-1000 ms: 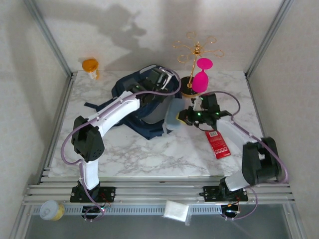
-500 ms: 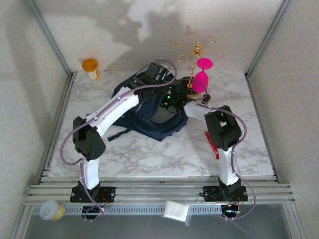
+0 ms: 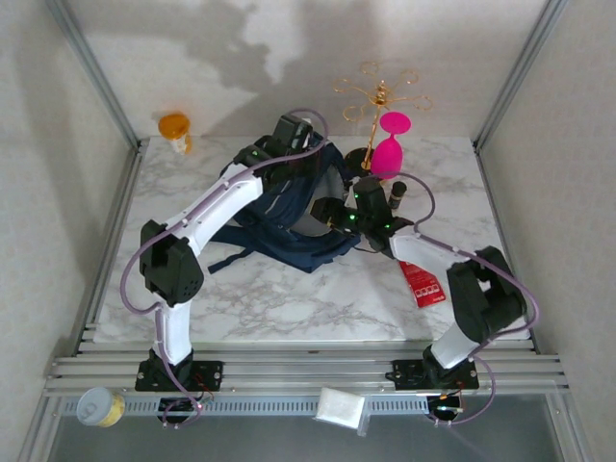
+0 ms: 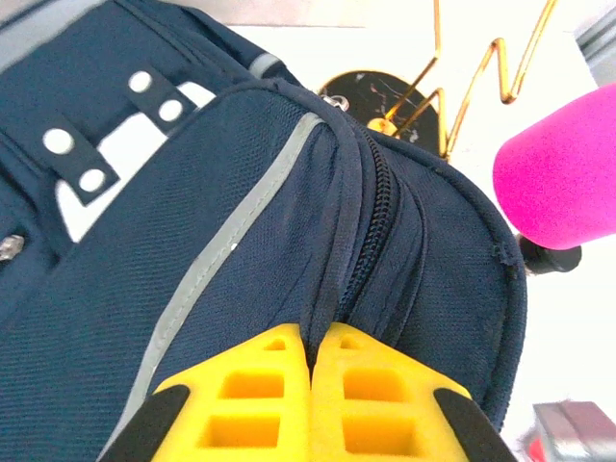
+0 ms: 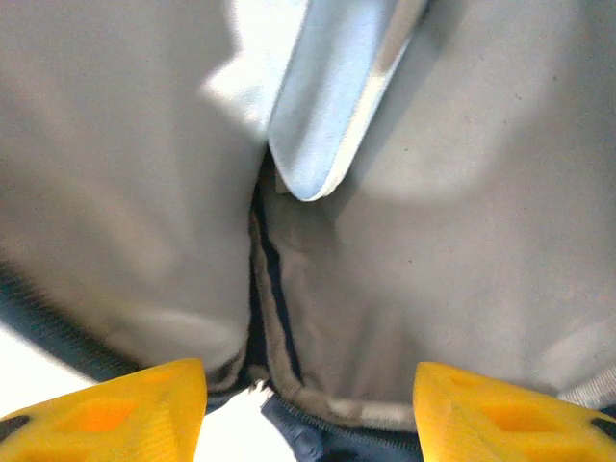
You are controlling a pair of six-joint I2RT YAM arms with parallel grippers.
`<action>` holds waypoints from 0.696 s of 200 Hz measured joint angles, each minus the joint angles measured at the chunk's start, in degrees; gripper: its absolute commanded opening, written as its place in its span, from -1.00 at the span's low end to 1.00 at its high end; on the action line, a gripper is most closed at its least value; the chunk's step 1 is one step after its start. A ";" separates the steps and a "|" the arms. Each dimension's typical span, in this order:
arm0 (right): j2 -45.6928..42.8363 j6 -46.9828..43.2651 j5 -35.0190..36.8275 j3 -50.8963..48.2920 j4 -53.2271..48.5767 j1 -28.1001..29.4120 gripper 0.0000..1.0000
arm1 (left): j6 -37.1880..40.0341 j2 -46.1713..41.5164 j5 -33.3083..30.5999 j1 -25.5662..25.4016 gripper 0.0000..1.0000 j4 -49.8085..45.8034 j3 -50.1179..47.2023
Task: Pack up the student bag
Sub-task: Place the pencil pouch in the student bag, then close the student bag at the center of the table, then open the student bag at the center of the table.
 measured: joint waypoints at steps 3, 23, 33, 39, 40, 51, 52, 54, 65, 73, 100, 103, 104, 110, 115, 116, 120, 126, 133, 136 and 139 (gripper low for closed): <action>-0.48 -0.17 0.22 -0.13 -0.37 0.04 -0.02 | -0.26 0.00 0.57 0.00 -1.00 0.42 -0.33; -4.52 -5.49 2.14 -1.73 -3.58 1.84 -0.13 | -1.53 0.00 4.24 0.02 -0.49 3.10 -2.93; -6.01 -8.90 3.08 -2.10 -5.77 3.48 -0.21 | -2.29 -0.15 6.21 0.09 -0.24 4.70 -4.92; -6.51 -10.38 3.61 -2.08 -6.93 4.35 -0.25 | -2.78 -0.59 7.41 0.22 -0.18 5.97 -6.78; -6.56 -10.73 3.74 -2.05 -7.21 4.61 -0.25 | -3.17 -0.76 7.78 0.28 -0.17 6.60 -7.48; -6.56 -12.92 4.92 -1.29 -9.86 6.16 -0.31 | -4.81 -2.80 10.95 0.98 -0.10 10.08 -13.31; -6.49 -13.22 4.94 -1.20 -10.08 6.27 -0.31 | -5.07 -3.21 11.54 1.18 -0.09 10.54 -14.34; -6.36 -13.49 5.09 -0.92 -10.69 6.60 -0.32 | -5.70 -3.82 12.24 1.42 -0.08 11.67 -15.89; -5.35 -15.47 6.32 0.52 -13.03 8.17 -0.37 | -7.87 -7.34 15.72 2.93 0.00 15.67 -23.30; -4.04 -16.85 7.41 1.99 -14.56 9.55 -0.37 | -9.51 -10.80 17.73 4.42 0.04 18.36 -28.98; 1.20 -20.17 9.81 6.93 -17.94 13.31 -0.42 | -14.08 -22.43 18.60 9.81 0.06 23.65 -41.77; 1.88 -20.61 9.79 7.43 -18.23 13.51 -0.42 | -14.51 -23.47 18.40 10.43 0.06 24.33 -42.84; 2.19 -20.74 9.81 7.67 -18.38 13.57 -0.42 | -14.60 -23.96 18.32 10.73 0.06 24.52 -43.32; 3.61 -21.64 9.81 8.90 -19.23 13.81 -0.39 | -15.65 -25.66 17.70 11.87 0.07 25.59 -45.11; 4.87 -22.43 9.86 10.10 -20.33 13.92 -0.35 | -16.65 -26.82 17.00 12.66 0.07 26.51 -46.53; 5.07 -22.47 9.88 10.32 -20.57 13.94 -0.33 | -16.74 -26.95 16.90 12.76 0.07 26.67 -46.73; 6.21 -22.88 10.34 11.39 -21.44 13.97 -0.26 | -17.59 -27.69 16.37 13.31 0.07 27.28 -47.98; 7.45 -23.32 11.02 12.63 -22.36 13.97 -0.10 | -18.56 -28.39 15.61 13.81 0.08 28.17 -49.66; 8.59 -23.63 11.52 13.68 -23.02 13.90 -0.01 | -19.91 -29.09 15.19 14.34 0.10 29.70 -52.24; 8.98 -24.61 11.56 13.94 -23.06 13.79 -0.01 | -20.48 -29.40 14.97 14.53 0.12 30.69 -53.72; 9.20 -24.28 11.61 14.05 -23.06 13.75 0.00 | -21.05 -29.66 14.88 14.71 0.13 31.21 -54.88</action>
